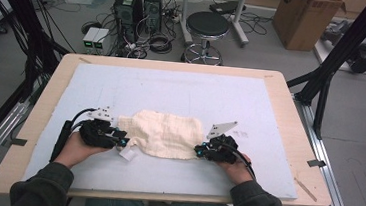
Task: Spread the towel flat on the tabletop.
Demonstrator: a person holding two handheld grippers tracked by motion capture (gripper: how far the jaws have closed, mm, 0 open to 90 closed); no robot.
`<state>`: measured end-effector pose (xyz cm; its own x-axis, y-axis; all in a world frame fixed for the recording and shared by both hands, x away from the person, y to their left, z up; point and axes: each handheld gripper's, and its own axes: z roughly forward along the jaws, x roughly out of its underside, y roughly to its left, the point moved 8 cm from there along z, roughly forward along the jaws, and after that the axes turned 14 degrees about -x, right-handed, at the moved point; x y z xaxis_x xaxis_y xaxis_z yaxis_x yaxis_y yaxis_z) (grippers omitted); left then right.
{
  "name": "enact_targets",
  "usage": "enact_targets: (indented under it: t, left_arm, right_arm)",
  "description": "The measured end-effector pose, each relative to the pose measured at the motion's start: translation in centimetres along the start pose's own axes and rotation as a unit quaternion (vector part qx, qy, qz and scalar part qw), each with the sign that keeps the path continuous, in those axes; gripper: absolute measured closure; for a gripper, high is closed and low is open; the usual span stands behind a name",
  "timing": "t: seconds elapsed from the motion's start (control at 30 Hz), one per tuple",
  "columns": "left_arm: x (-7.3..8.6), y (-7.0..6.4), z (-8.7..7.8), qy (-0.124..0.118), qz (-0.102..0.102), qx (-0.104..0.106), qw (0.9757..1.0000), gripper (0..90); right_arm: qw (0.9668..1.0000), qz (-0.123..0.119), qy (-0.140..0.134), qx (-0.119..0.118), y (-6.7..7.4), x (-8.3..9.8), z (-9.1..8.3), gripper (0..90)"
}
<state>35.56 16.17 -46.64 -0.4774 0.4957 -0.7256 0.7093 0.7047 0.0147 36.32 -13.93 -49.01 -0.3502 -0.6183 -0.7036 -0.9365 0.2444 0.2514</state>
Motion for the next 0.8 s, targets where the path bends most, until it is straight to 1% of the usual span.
enact_targets:
  t: [0.07, 0.13, 0.23, 0.3, 0.33, 0.37, 0.43, 0.53, 0.63, 0.8]
  left_arm:
    - [0.8, 0.1, 0.3, 0.006, 0.001, -0.003, 1.0, 63.0]
    - [1.4, 0.0, 0.6, 0.009, 0.0, 0.0, 1.0, 60.9]
    - [2.1, -0.1, 1.2, 0.021, 0.004, -0.006, 0.9998, 62.2]
    - [2.0, -0.1, 1.2, 0.017, 0.013, -0.012, 0.9997, 64.5]
    - [2.0, -0.2, 1.3, 0.018, 0.013, -0.015, 0.9996, 66.3]
    - [2.1, -0.2, 1.3, 0.018, 0.02, -0.016, 0.9995, 67.7]
    - [2.1, -0.2, 1.4, 0.016, 0.021, -0.021, 0.9994, 70.8]
    - [2.1, -0.3, 1.4, 0.016, 0.026, -0.023, 0.9993, 75.5]
    - [2.1, -0.4, 1.4, 0.014, 0.029, -0.022, 0.9992, 79.0]
    - [2.1, -0.5, 1.4, 0.011, 0.027, -0.021, 0.9994, 81.2]
  right_arm:
    - [0.9999, -0.007, -0.008, -0.002, 0.1, -0.2, -0.2, 77.7]
    - [0.9998, -0.003, -0.011, -0.016, 0.4, -0.2, 0.0, 74.8]
    - [0.9997, -0.011, 0.002, -0.02, 0.6, -0.1, 0.5, 71.5]
    - [0.9997, -0.015, 0.012, -0.014, 0.7, 0.1, 0.9, 71.2]
    - [0.9997, -0.017, 0.01, -0.013, 0.7, 0.0, 1.0, 71.6]
    - [0.9997, -0.016, 0.011, -0.012, 0.6, 0.0, 1.0, 72.6]
    - [0.9998, -0.015, 0.012, -0.007, 0.6, 0.1, 1.0, 75.1]
    - [0.9998, -0.016, 0.013, 0.001, 0.6, 0.0, 1.0, 77.4]
    - [0.9998, -0.015, 0.011, -0.002, 0.6, 0.0, 1.0, 82.4]
    - [0.9999, -0.013, 0.01, -0.004, 0.6, 0.0, 1.1, 87.1]
